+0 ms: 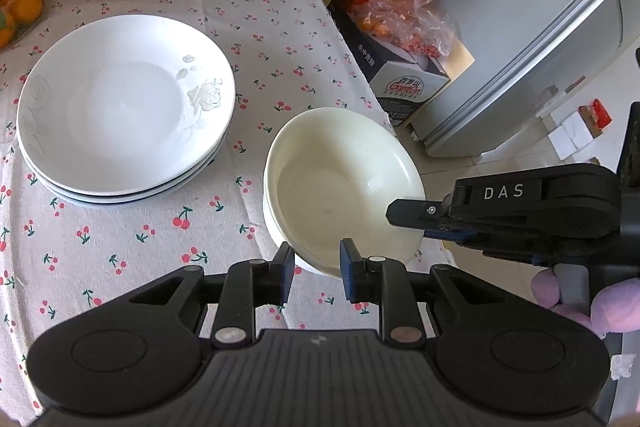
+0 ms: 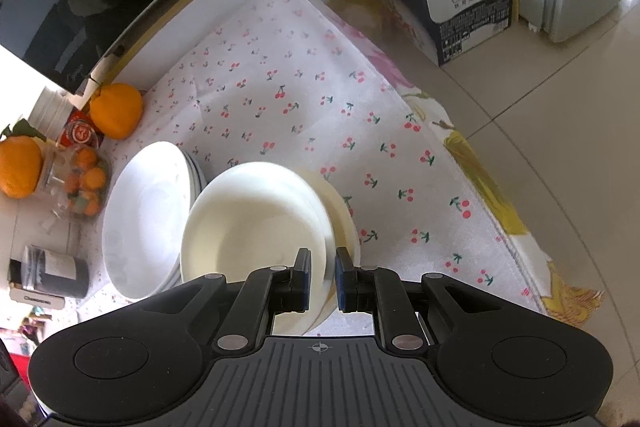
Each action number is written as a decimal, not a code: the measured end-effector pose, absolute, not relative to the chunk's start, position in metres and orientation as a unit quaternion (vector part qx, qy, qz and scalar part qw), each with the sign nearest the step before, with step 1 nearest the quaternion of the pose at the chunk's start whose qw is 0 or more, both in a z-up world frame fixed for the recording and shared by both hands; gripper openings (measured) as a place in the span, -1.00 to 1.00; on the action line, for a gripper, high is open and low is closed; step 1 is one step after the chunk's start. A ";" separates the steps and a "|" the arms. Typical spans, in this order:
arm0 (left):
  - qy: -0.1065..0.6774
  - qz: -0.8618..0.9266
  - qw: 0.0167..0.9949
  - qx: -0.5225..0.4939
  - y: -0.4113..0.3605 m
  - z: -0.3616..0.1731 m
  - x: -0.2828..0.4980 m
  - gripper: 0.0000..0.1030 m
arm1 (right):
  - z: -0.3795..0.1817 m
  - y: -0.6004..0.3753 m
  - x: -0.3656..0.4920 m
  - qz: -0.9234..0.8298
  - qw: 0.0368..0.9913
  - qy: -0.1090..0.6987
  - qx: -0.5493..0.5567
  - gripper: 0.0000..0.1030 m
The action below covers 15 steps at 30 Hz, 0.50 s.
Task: Organize plates and bowls
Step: 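Lift the white bowl and carry it beside the white plate stack, then lower the white bowl onto the tablecloth and open both tools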
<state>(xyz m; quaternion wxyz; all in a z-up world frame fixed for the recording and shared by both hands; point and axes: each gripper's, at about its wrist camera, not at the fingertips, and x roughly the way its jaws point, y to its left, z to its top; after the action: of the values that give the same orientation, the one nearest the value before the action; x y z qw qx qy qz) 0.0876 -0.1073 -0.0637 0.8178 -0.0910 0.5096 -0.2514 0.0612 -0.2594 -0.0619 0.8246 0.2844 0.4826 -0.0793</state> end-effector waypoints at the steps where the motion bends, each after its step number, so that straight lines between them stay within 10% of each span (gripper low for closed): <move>1: 0.510 -0.250 0.818 -0.090 -0.107 -0.064 0.088 -0.57 | -0.061 -0.259 0.061 -0.079 0.826 0.482 0.282 -0.71; 15: 0.498 -0.253 0.828 -0.054 -0.111 -0.066 0.084 -0.27 | -0.056 -0.255 0.062 -0.074 0.838 0.474 0.259 -0.27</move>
<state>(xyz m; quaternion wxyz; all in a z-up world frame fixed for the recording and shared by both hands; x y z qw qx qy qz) 0.0842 -0.1112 -0.0664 0.8277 -0.0537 0.4981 -0.2529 0.0625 -0.2554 -0.0559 0.8382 0.2593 0.4740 -0.0742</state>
